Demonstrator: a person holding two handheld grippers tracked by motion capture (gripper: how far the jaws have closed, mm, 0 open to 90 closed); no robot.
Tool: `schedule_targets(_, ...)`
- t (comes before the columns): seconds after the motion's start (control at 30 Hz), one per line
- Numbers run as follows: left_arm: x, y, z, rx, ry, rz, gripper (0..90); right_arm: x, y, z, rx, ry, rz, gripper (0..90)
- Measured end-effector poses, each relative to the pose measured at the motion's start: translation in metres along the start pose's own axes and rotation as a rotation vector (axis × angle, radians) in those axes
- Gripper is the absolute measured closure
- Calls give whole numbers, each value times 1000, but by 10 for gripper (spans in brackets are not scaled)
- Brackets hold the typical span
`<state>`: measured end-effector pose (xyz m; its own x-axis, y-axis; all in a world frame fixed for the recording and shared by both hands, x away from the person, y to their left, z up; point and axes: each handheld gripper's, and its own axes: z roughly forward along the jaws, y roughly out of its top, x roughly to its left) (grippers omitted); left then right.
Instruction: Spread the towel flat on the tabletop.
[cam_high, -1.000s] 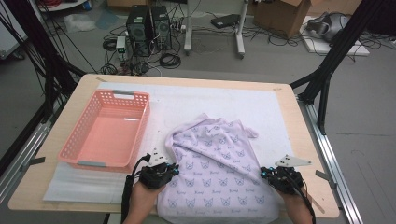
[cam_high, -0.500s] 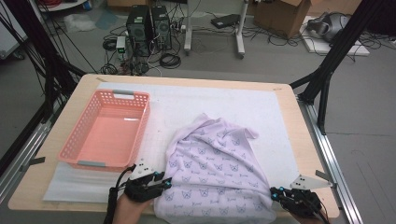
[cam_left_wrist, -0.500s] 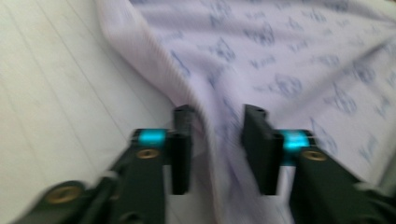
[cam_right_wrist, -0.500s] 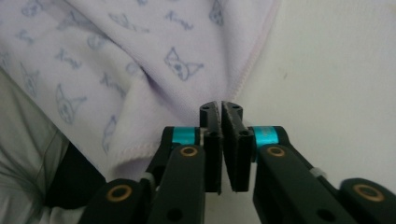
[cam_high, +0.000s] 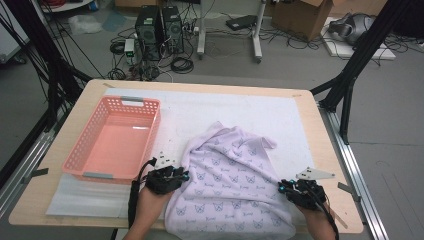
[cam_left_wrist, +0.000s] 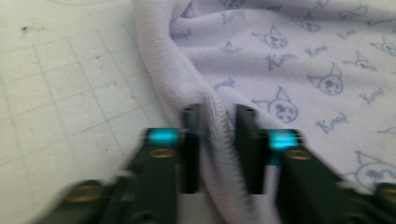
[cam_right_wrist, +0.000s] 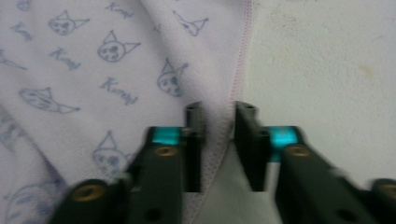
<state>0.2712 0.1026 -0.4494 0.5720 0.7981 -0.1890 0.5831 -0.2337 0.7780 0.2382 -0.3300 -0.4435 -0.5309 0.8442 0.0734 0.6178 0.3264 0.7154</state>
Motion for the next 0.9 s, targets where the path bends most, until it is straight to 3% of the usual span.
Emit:
schedule_targets(0.17, -2, -10, -16, 5, -2, -2, 858, 0, -8, -12, 21, 4, -13, 845)
schedule_targets(0.4, -9, -32, -35, 0, -64, -4, 858, 6, -34, -41, 41, 16, -24, 846)
schedule_targets(0.5, -10, -29, -37, -31, -112, 19, 815, 8, -40, -49, 42, 36, -18, 831)
schedule_targets(0.57, -9, -27, -33, -64, -106, 19, 618, 8, -38, -51, 6, 38, -22, 778)
schedule_targets(0.6, -8, -25, -32, -79, -110, 15, 589, 8, -35, -51, -15, 37, -16, 749)
schedule_targets(0.67, -8, -19, -28, -96, -107, 21, 560, 7, -27, -50, -52, 22, -12, 715)
schedule_targets(0.8, -7, 0, -14, -124, -100, 73, 519, 3, -9, -36, -81, -1, -16, 689)
schedule_targets(0.9, -7, 11, 1, -89, -87, 91, 511, -1, 3, -26, -98, -8, -10, 661)
